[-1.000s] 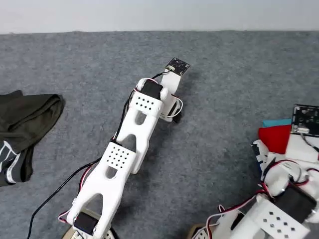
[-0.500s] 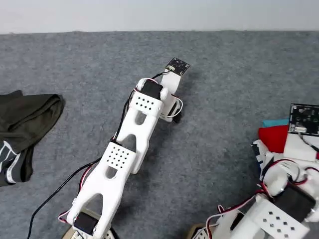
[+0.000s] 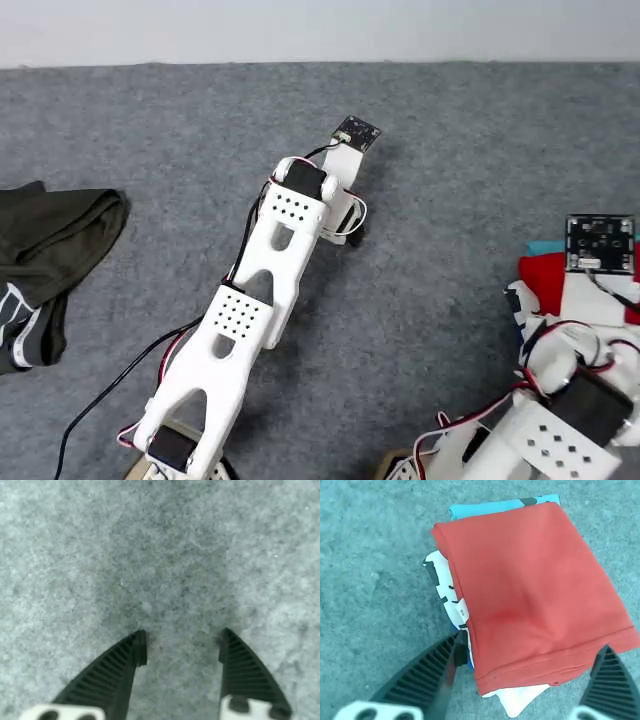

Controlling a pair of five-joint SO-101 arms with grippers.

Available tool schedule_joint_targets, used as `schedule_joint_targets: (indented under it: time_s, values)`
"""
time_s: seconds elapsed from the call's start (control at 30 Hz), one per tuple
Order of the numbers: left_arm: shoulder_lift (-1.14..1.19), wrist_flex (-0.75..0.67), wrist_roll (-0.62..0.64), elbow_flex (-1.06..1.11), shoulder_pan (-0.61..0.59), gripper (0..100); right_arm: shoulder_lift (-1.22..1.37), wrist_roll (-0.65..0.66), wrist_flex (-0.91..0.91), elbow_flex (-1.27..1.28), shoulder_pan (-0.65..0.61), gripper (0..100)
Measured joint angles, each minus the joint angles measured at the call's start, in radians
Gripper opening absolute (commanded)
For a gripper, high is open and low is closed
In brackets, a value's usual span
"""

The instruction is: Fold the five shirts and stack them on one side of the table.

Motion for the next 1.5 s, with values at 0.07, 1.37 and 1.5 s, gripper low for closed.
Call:
schedule_joint_targets:
  time_s: [0.07, 1.37, 1.5]
  values:
    - [0.0, 0.0, 0.0, 0.0, 0.002, 24, 0.0, 0.0, 0.02, 0.0, 0.0, 38.3]
    - [-0.649, 0.012, -0.006, 0.003, -0.922, 24, 0.0, 0.003, 0.028, 0.048, 0.0, 38.3]
    - [-0.568, 0.012, -0.006, 0.003, -1.045, 24, 0.0, 0.003, 0.028, 0.048, 0.0, 38.3]
